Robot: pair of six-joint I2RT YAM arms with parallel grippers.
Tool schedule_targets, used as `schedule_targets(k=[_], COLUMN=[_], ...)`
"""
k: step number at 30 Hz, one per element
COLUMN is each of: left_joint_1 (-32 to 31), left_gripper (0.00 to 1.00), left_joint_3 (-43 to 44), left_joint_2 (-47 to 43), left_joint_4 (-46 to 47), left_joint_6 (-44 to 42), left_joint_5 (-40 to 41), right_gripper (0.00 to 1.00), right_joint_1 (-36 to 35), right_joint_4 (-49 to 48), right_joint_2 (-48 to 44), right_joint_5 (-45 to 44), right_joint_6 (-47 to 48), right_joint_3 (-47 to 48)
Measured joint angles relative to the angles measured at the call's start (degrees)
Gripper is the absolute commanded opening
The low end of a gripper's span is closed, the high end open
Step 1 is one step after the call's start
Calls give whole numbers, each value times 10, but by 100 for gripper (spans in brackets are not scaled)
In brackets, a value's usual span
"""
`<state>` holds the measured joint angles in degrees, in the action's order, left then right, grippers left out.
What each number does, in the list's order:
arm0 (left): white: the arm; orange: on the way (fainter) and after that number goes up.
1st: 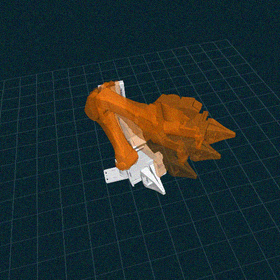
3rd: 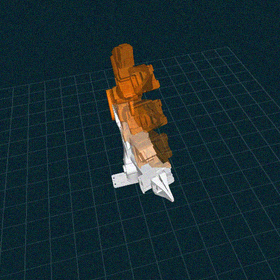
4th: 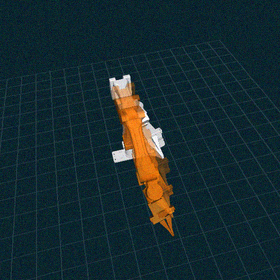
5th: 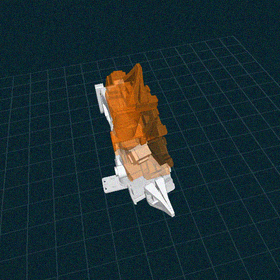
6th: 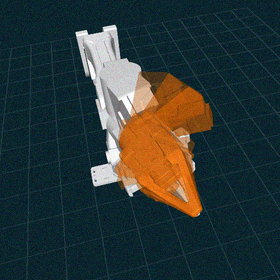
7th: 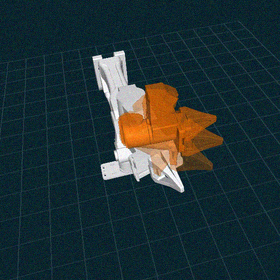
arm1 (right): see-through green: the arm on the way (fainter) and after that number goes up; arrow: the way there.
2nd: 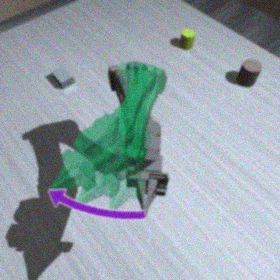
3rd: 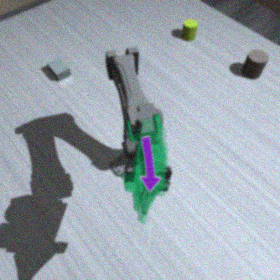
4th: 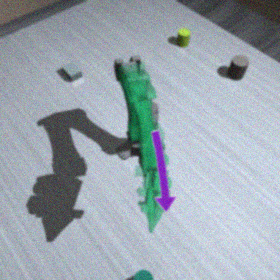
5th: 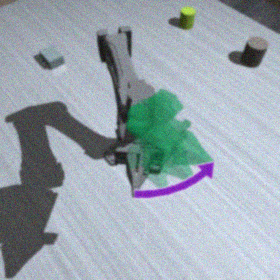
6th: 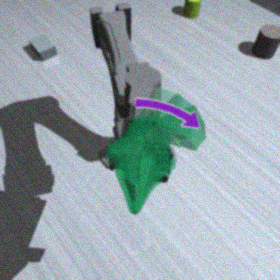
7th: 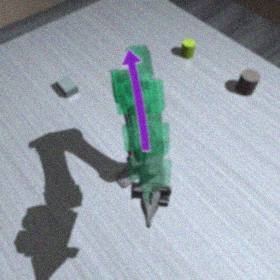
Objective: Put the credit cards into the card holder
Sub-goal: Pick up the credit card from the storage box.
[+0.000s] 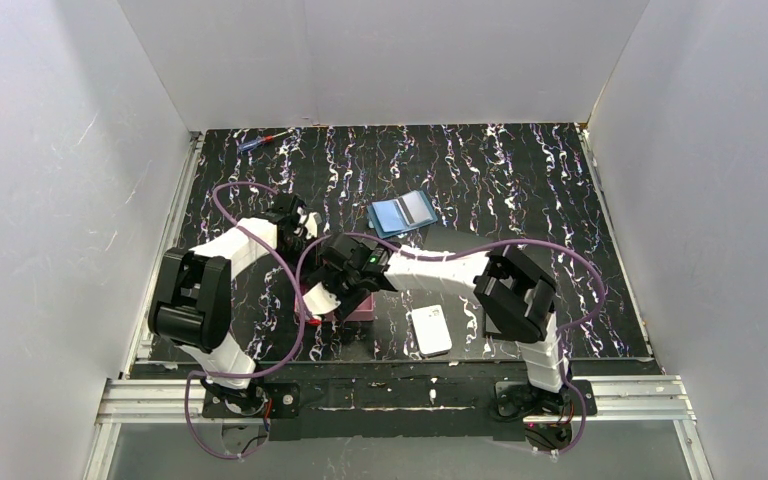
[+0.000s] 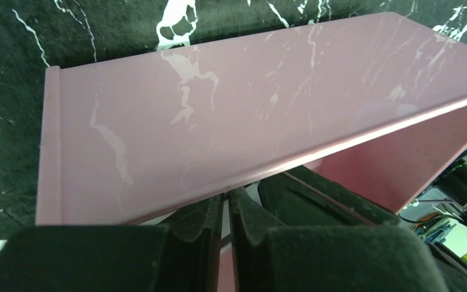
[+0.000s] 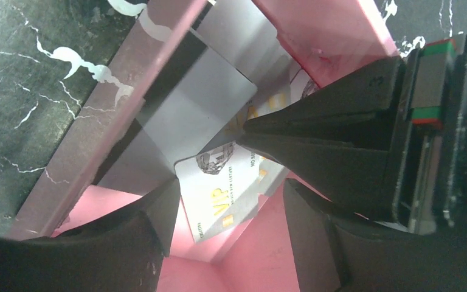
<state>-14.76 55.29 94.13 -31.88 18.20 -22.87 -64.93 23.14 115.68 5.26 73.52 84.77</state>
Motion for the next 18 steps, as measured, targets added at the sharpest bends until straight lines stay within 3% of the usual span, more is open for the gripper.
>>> schedule_targets(k=[7, 18], left_joint_1=[3, 19], left_gripper=[15, 25], left_joint_3=[42, 80], left_joint_2=[-23, -90], left_joint_4=[-48, -120], left_joint_6=[5, -9], left_joint_5=[3, 58], right_gripper=[71, 68], right_joint_1=[8, 18], right_joint_4=[-98, -134], right_joint_2=[-31, -35], right_joint_5=[17, 26], right_joint_6=[-48, -101], right_joint_3=[-72, -90])
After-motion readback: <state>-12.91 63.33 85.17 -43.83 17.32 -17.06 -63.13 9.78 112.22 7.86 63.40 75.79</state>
